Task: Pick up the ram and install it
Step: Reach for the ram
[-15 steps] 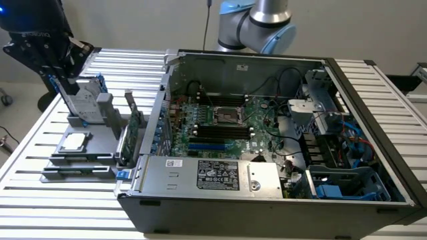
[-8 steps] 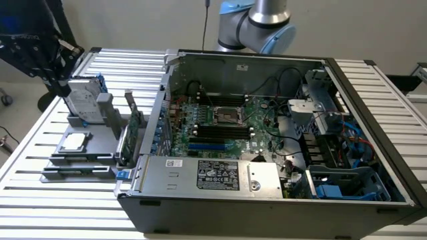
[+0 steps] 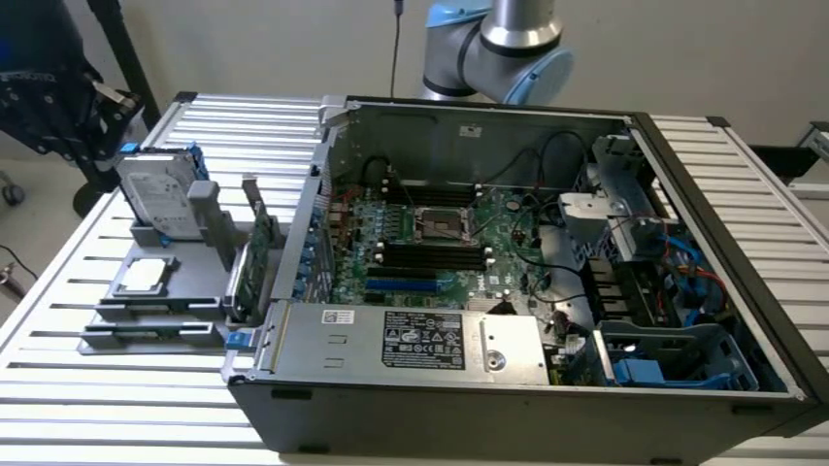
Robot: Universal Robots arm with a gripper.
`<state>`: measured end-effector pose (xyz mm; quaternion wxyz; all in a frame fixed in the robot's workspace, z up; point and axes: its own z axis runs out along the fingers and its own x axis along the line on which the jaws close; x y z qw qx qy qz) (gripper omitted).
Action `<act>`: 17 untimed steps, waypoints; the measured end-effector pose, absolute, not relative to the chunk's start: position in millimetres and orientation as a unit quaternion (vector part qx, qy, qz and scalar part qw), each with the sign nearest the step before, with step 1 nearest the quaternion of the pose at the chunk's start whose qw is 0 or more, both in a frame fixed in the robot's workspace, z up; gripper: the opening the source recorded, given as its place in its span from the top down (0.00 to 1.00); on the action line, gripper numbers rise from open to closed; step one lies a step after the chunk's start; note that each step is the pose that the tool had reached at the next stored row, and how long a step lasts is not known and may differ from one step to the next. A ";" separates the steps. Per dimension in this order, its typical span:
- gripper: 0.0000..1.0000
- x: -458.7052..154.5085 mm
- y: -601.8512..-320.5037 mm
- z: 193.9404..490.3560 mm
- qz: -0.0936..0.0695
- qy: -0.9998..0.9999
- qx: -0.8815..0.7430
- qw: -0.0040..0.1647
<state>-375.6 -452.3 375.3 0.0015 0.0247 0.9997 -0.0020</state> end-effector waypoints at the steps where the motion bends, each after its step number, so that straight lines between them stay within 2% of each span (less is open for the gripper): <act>1: 0.89 -376.7 -452.4 374.9 -0.002 1.000 0.024 0.001; 17: 0.89 -380.9 -453.2 369.9 -0.009 0.999 -0.045 -0.021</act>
